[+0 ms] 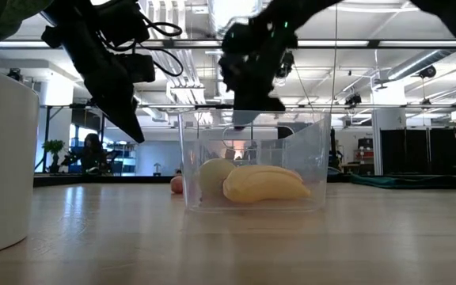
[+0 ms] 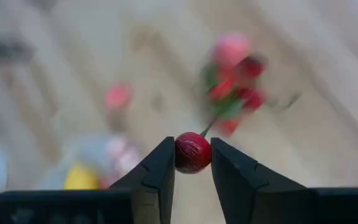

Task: Pick and placing Produce into tupperware
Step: Put the cherry into the transparent bin

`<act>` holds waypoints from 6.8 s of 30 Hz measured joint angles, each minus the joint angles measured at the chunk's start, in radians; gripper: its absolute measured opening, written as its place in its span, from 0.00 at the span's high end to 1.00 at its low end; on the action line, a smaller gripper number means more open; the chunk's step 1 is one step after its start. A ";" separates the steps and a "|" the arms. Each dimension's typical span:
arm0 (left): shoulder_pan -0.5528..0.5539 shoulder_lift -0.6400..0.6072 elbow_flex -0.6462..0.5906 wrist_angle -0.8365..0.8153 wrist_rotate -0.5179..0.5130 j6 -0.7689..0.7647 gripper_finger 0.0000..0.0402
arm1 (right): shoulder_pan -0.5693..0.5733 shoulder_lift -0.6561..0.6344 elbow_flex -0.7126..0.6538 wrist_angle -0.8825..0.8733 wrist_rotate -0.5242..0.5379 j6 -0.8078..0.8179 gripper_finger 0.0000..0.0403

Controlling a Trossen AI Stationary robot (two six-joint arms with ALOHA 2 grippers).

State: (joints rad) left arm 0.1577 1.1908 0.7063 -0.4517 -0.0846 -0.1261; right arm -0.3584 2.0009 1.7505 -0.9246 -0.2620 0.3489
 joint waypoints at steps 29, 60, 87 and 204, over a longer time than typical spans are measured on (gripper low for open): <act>0.000 0.000 0.000 0.024 -0.005 -0.078 0.38 | 0.048 -0.003 -0.075 0.035 0.065 -0.065 0.58; 0.000 0.000 -0.058 0.025 -0.006 -0.079 0.38 | 0.083 0.219 -0.053 0.098 -0.025 -0.058 0.52; 0.000 0.000 -0.058 0.033 -0.008 -0.079 0.38 | 0.114 0.227 -0.053 0.128 0.056 -0.061 0.75; -0.001 0.000 -0.078 0.103 -0.030 -0.120 0.38 | -0.028 0.267 0.067 0.060 0.150 -0.512 0.54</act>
State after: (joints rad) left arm 0.1566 1.1912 0.6281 -0.3489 -0.1143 -0.2459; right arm -0.3866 2.2677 1.8172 -0.8642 -0.1123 -0.1631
